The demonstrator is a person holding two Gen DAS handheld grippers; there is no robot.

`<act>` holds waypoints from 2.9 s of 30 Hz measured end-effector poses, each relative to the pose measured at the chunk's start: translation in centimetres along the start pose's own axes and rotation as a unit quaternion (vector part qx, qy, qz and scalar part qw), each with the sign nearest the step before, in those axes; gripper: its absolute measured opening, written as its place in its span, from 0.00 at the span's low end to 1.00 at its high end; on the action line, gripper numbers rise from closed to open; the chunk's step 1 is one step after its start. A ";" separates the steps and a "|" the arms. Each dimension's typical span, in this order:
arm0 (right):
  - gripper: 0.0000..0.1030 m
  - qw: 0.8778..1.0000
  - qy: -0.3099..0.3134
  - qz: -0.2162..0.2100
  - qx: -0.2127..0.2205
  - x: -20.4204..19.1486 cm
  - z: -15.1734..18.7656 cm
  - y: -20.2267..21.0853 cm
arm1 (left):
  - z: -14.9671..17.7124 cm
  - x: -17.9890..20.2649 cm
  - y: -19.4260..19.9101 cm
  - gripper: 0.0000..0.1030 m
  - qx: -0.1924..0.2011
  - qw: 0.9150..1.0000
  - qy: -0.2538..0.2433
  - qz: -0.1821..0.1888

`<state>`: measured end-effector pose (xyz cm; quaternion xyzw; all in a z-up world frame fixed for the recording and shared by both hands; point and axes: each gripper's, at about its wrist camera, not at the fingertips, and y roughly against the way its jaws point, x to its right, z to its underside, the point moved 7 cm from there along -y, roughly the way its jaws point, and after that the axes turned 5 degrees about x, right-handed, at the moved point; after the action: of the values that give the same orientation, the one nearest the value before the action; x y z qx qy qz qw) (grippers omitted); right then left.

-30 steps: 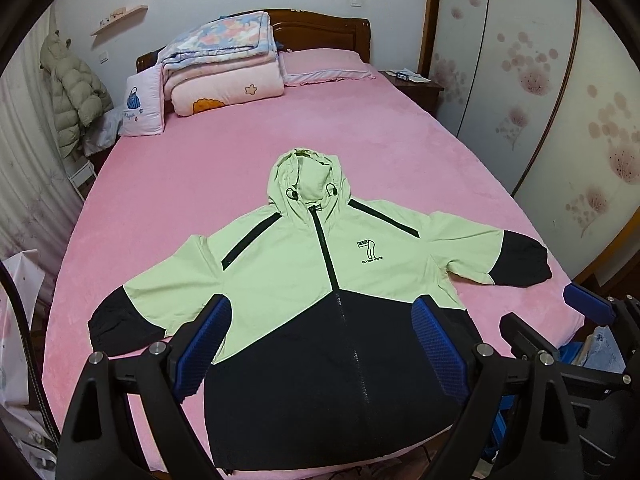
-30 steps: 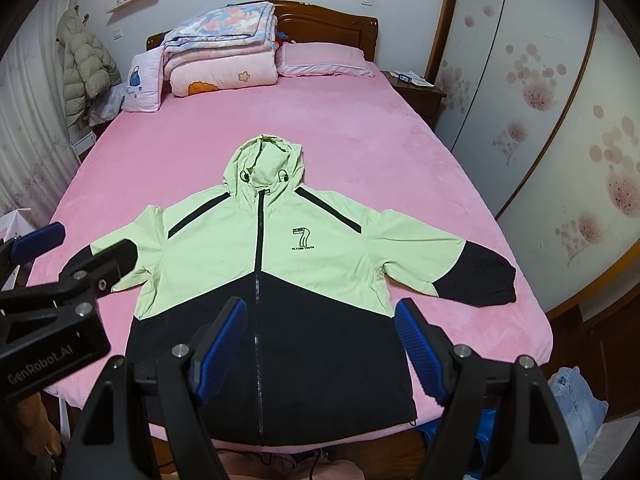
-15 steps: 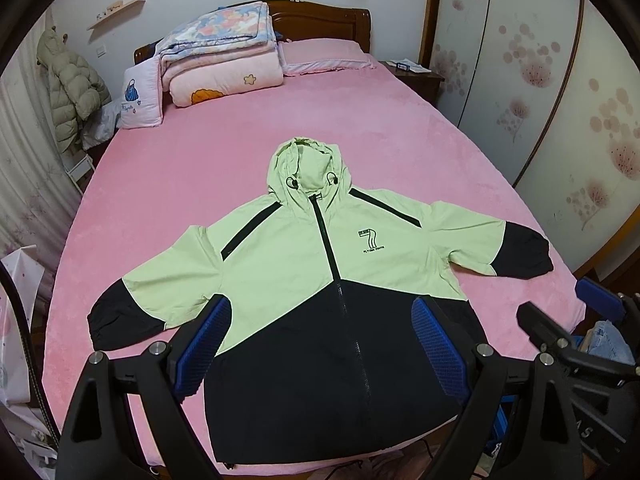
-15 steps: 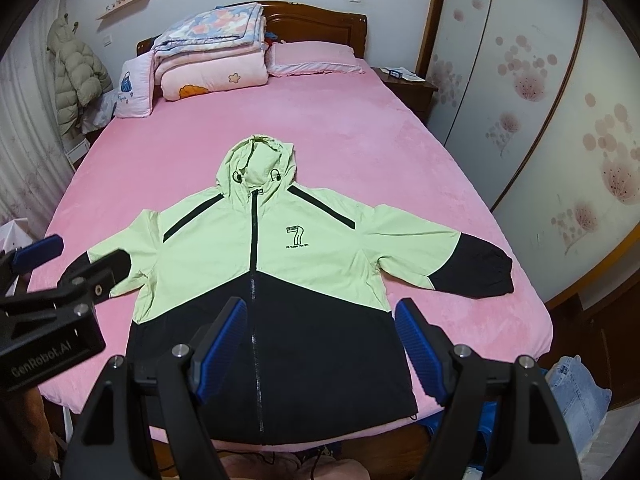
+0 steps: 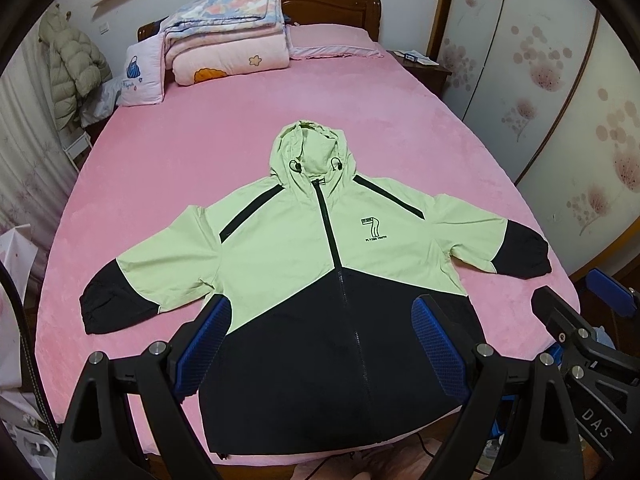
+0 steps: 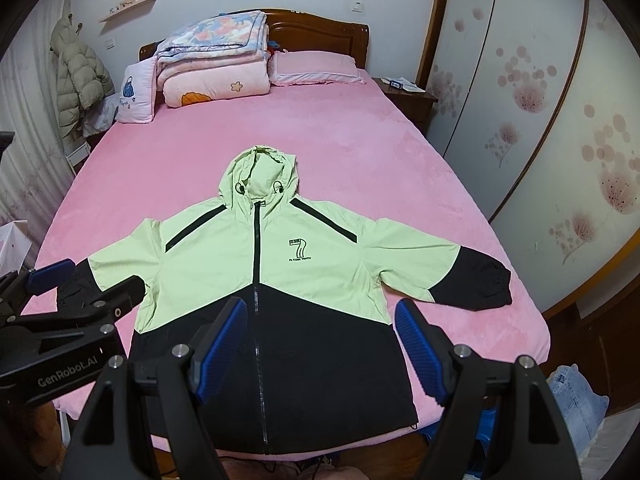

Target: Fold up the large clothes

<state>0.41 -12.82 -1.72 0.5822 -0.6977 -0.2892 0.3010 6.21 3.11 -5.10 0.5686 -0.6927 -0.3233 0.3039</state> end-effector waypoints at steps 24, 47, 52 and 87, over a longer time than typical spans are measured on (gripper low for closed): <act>0.75 1.000 0.005 -0.006 0.000 -0.6 -0.6 -0.4 | -0.3 -0.8 -1.2 0.89 -0.009 1.000 0.017 -0.002; 0.75 0.995 0.022 -0.092 0.035 8.2 -5.7 -4.4 | -5.3 8.4 -3.6 0.89 -0.001 0.996 0.038 -0.081; 0.75 0.994 0.000 -0.103 0.036 11.8 -7.2 -6.3 | -7.7 10.8 -3.9 0.89 0.017 0.994 0.029 -0.106; 0.71 0.974 -0.173 0.054 -0.136 46.4 5.5 -32.2 | -8.7 40.2 -31.0 0.80 -0.031 0.989 -0.145 0.013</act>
<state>10.26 -63.31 -25.78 0.4382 -0.7242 -0.4607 0.2669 24.57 -41.84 -22.27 0.4969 -0.7266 -0.4193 0.2220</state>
